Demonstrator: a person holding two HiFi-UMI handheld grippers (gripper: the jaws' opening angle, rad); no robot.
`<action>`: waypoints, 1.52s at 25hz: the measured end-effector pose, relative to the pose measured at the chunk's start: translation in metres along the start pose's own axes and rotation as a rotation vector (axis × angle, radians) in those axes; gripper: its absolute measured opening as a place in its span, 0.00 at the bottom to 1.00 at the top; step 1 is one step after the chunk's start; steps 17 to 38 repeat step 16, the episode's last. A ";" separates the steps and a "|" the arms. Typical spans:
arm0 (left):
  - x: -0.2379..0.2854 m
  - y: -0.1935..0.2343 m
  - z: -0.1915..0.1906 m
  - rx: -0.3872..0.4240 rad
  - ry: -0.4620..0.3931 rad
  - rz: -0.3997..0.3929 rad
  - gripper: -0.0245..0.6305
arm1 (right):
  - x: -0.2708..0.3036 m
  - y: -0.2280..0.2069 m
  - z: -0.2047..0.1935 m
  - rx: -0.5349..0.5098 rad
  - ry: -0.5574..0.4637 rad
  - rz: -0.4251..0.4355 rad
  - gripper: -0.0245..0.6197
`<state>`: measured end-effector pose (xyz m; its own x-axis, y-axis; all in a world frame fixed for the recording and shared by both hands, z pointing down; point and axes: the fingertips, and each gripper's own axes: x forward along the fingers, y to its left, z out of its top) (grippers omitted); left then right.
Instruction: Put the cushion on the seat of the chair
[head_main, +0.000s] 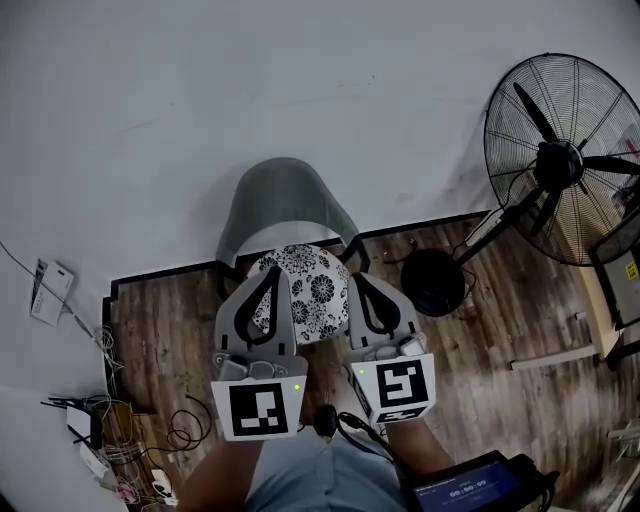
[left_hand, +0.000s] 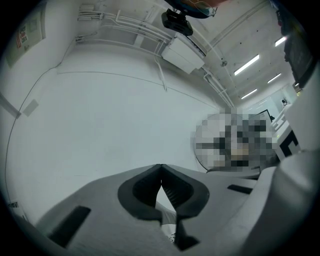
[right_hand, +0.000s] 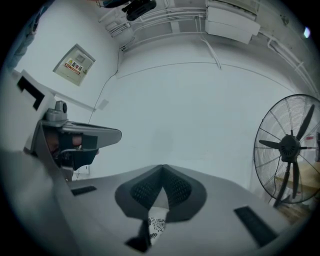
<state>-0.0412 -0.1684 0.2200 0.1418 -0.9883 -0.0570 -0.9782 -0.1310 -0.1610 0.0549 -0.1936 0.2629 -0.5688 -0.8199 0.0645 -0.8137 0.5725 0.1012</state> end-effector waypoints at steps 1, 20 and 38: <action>0.001 0.000 0.000 0.001 0.000 -0.001 0.05 | 0.000 0.000 0.000 0.002 0.000 0.000 0.04; 0.002 -0.001 -0.001 0.017 0.003 -0.009 0.05 | 0.000 -0.001 -0.003 0.005 0.004 -0.004 0.04; 0.002 -0.001 -0.001 0.017 0.003 -0.009 0.05 | 0.000 -0.001 -0.003 0.005 0.004 -0.004 0.04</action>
